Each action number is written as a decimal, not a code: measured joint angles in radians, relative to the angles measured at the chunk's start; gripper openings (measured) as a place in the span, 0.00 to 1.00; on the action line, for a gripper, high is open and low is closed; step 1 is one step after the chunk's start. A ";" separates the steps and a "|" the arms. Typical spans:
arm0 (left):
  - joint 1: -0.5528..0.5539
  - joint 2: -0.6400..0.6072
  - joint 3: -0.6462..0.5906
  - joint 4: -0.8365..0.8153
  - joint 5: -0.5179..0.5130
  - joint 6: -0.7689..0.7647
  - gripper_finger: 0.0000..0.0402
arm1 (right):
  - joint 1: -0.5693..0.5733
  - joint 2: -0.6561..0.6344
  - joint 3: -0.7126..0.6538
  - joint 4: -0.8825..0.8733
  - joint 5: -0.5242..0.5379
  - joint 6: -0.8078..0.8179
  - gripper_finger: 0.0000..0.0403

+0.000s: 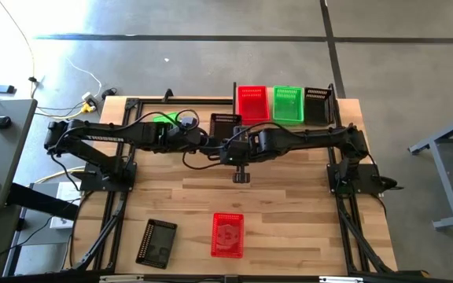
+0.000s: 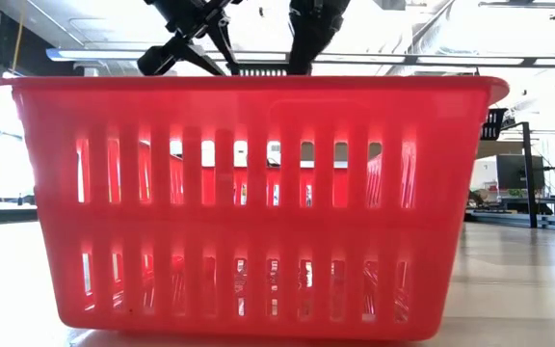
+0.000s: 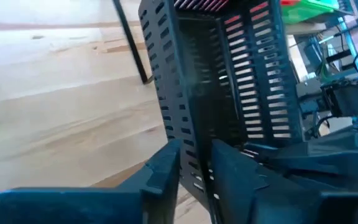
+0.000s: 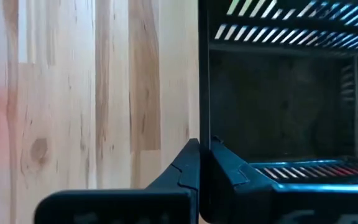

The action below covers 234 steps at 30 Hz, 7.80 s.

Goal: Stack baskets on shelf by color
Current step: Stack the top black bin on top of the black bin

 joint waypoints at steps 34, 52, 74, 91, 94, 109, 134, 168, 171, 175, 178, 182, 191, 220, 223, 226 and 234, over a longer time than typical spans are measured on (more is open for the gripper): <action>0.123 -0.185 0.000 0.040 0.138 0.410 0.39 | 0.151 -0.012 0.212 -0.285 0.152 0.169 0.00; 0.123 -0.227 -0.001 0.039 0.092 0.471 0.38 | 0.150 -0.263 0.128 -0.479 0.357 0.220 0.00; 0.123 -0.227 -0.001 0.039 0.089 0.470 0.38 | 0.004 -0.900 -0.440 -0.408 0.340 -0.052 0.00; 0.123 -0.226 -0.001 0.040 0.062 0.468 0.38 | -0.180 -0.998 -0.574 -0.471 0.322 -0.244 0.00; 0.123 -0.226 -0.001 0.040 0.055 0.468 0.38 | -0.212 -1.016 -0.599 -0.468 0.316 -0.284 0.00; 0.124 -0.226 -0.001 0.040 0.031 0.471 0.38 | -0.433 -1.020 -0.615 -0.349 0.231 -0.471 0.00; 0.124 -0.226 -0.001 0.040 0.013 0.468 0.38 | -0.751 -0.922 -0.614 -0.311 -0.062 -0.655 0.00; 0.124 -0.226 -0.001 0.040 0.013 0.459 0.38 | -0.775 -0.924 -0.613 -0.334 -0.067 -0.652 0.28; 0.124 -0.226 -0.001 0.040 0.013 0.459 0.38 | -0.775 -0.944 -0.609 -0.338 -0.067 -0.635 0.29; 0.124 -0.226 -0.001 0.040 0.011 0.459 0.38 | -0.775 -0.963 -0.574 -0.337 -0.078 -0.595 0.29; 0.124 -0.226 -0.001 0.040 0.009 0.459 0.38 | -0.775 -0.970 -0.557 -0.313 -0.090 -0.539 0.29; 0.124 -0.226 -0.001 0.040 0.009 0.460 0.38 | -0.775 -0.961 -0.575 -0.298 -0.070 -0.502 0.29; 0.124 -0.226 -0.001 0.040 0.011 0.460 0.38 | -0.775 -0.902 -0.613 -0.311 -0.066 -0.513 0.29; 0.124 -0.226 -0.001 0.039 0.013 0.486 0.38 | -0.773 -0.813 -0.558 -0.333 -0.022 -0.436 0.29; 0.124 -0.226 -0.001 0.039 0.013 0.486 0.38 | -0.773 -0.793 -0.568 -0.346 -0.022 -0.431 0.29; 0.124 -0.226 -0.001 0.039 0.013 0.486 0.38 | -0.773 -0.771 -0.568 -0.361 -0.011 -0.432 0.29; 0.124 -0.226 0.000 0.039 0.013 0.486 0.38 | -0.773 -0.767 -0.569 -0.367 0.087 -0.434 0.29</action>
